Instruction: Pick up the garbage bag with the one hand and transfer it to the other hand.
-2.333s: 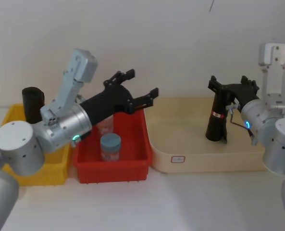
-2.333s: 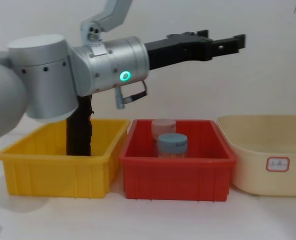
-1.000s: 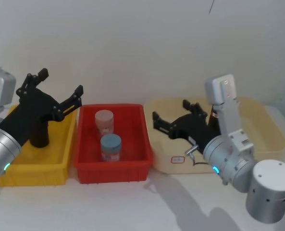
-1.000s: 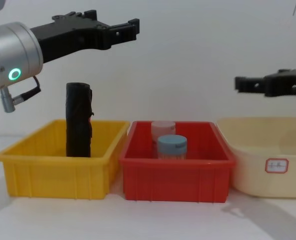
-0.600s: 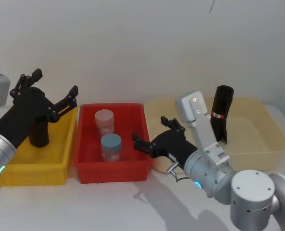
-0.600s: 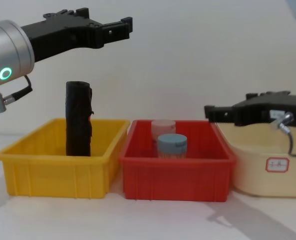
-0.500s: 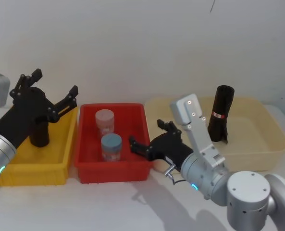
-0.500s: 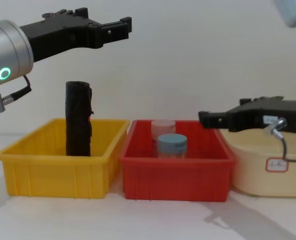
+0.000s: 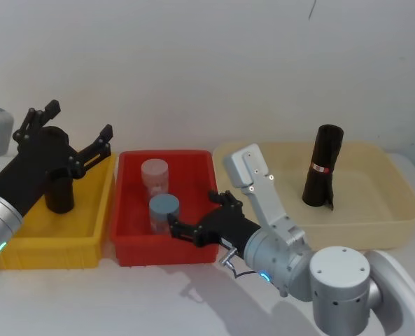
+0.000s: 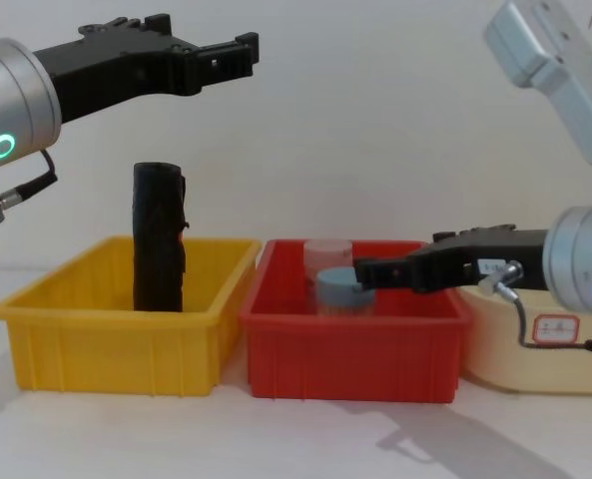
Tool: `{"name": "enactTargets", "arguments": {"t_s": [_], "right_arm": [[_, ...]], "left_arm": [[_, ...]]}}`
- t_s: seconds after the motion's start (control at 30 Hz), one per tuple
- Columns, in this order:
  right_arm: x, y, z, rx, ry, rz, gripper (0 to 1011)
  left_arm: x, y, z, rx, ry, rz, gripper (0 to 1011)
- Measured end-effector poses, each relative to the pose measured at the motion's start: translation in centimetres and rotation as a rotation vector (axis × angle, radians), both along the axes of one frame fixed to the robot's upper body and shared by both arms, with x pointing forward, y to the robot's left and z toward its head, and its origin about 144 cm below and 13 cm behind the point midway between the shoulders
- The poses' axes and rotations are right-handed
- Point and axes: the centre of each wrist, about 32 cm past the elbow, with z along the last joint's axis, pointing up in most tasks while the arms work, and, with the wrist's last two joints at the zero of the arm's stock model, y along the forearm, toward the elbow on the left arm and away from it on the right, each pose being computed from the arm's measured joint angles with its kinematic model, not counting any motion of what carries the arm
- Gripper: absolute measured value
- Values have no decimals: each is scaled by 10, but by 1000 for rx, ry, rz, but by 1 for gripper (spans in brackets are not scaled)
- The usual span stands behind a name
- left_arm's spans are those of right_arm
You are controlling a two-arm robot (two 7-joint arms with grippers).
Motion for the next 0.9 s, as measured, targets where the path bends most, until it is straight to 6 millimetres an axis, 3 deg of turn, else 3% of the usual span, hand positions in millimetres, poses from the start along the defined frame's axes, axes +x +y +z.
{"name": "enactTargets", "arguments": {"t_s": [0.9], "right_arm": [[14, 29, -1, 1, 67, 36, 1000]], "left_arm": [[-1, 1, 0, 0, -1, 3, 1001]]}}
